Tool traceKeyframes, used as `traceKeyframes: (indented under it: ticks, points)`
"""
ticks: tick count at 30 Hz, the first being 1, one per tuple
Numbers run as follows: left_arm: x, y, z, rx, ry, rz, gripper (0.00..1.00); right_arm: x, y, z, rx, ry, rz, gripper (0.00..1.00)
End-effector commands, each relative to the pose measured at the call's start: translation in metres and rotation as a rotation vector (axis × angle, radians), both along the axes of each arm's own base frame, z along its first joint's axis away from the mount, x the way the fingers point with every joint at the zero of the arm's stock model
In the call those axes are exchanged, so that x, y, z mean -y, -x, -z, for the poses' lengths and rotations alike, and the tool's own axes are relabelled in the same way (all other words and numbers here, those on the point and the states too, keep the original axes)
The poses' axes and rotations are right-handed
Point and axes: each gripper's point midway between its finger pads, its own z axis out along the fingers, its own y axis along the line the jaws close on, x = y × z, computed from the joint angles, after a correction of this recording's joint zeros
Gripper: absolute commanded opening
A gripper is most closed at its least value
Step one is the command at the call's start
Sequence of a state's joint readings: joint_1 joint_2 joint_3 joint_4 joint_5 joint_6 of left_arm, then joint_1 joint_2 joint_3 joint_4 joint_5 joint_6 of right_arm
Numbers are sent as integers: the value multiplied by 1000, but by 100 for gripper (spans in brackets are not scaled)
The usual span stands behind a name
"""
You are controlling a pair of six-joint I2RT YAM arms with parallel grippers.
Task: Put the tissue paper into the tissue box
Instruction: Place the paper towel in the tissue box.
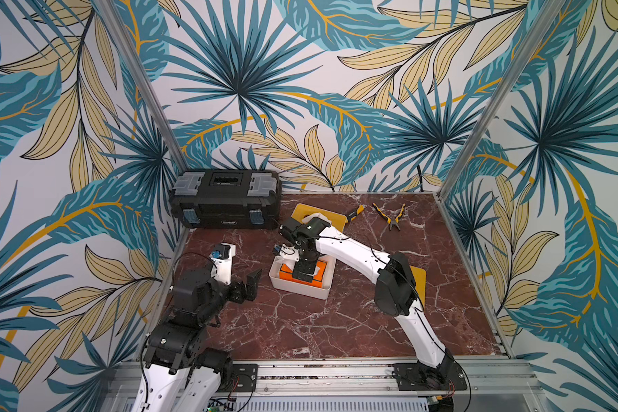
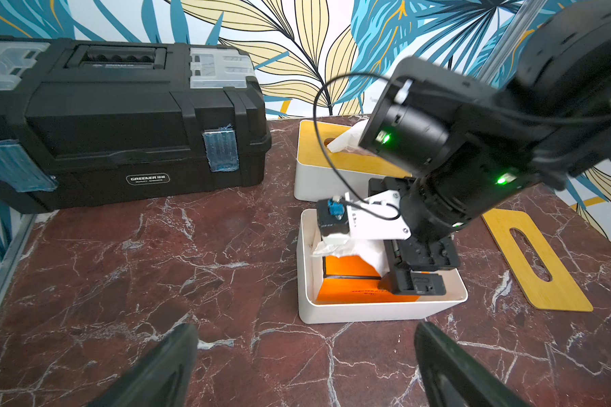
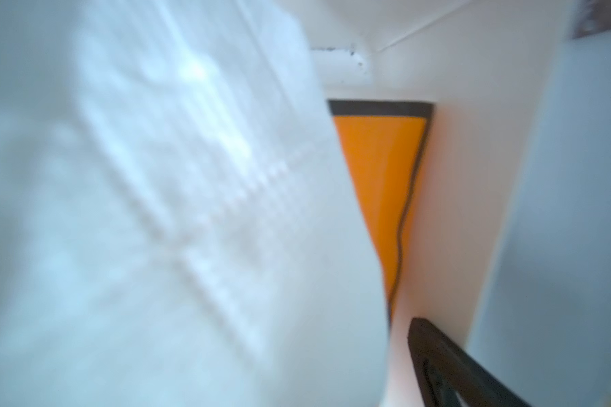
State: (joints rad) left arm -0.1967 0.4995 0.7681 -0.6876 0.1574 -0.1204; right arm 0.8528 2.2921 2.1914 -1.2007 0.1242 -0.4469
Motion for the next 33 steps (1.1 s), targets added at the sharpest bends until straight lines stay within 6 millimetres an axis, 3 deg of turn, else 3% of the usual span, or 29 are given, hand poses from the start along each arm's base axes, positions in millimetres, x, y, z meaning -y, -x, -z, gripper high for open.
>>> traceKeyframes:
  ticks: [1, 6, 12, 17, 20, 25, 33]
  points:
    - [-1, -3, 3, 5, 2, -5, 100, 6, 2, -40, 56, -26, -10, 100]
    - [-1, -4, 3, 2, 2, -4, 100, 5, 13, -60, 35, -85, -11, 100]
    - [-1, -4, 3, 3, 2, -5, 100, -11, 23, -97, 37, -245, -17, 100]
    - [-1, -4, 3, 3, 2, -4, 100, -25, 20, -130, 80, -377, 0, 100]
    - [0, -4, 3, 4, 3, -3, 100, -29, 11, -139, 122, -411, 21, 100]
    - [0, -4, 3, 3, 3, -3, 100, -28, -15, -109, 193, -313, 63, 100]
    - [0, -4, 3, 2, 2, -3, 100, -16, -25, -51, 174, -150, 84, 100]
